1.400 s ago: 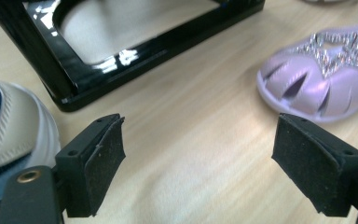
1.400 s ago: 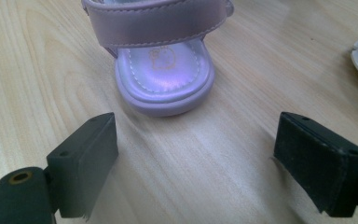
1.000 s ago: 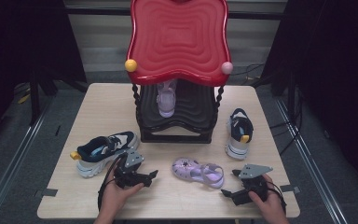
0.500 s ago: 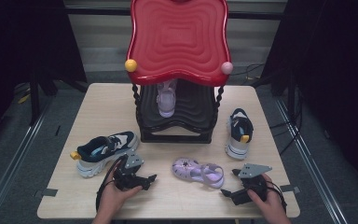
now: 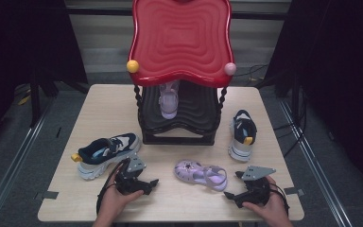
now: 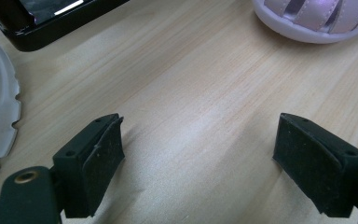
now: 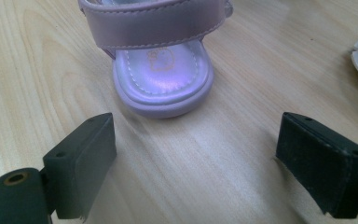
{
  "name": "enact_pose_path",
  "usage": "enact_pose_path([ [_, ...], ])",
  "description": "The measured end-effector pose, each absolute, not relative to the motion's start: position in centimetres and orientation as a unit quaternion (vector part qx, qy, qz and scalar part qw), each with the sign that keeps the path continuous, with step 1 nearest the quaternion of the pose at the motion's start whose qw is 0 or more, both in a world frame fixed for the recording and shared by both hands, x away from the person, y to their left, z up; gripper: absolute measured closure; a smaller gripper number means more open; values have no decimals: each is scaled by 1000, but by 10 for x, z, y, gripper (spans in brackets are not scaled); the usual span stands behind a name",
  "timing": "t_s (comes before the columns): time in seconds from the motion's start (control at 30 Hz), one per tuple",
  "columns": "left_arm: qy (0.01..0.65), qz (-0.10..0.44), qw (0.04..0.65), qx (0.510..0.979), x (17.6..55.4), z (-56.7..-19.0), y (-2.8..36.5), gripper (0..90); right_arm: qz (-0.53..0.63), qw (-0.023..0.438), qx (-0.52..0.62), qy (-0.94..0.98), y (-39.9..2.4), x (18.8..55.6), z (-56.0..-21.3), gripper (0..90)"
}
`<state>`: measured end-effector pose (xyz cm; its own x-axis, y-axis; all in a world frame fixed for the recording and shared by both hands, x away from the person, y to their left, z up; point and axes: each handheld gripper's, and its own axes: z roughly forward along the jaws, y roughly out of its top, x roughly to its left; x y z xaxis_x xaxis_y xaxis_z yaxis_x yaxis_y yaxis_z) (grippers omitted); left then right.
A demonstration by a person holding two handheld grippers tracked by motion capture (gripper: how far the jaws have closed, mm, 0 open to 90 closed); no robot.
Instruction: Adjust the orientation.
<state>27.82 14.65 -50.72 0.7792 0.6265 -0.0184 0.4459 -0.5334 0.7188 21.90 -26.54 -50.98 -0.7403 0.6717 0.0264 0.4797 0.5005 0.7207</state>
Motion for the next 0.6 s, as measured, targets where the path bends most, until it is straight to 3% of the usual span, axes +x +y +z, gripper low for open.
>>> enact_pose_path([
  [0.4,305,121,372,869,279,-508,148,144,370,134,324,861,-256,221,-508,121],
  [0.6,305,121,372,868,279,-508,148,144,393,115,320,854,-249,229,-501,122],
])
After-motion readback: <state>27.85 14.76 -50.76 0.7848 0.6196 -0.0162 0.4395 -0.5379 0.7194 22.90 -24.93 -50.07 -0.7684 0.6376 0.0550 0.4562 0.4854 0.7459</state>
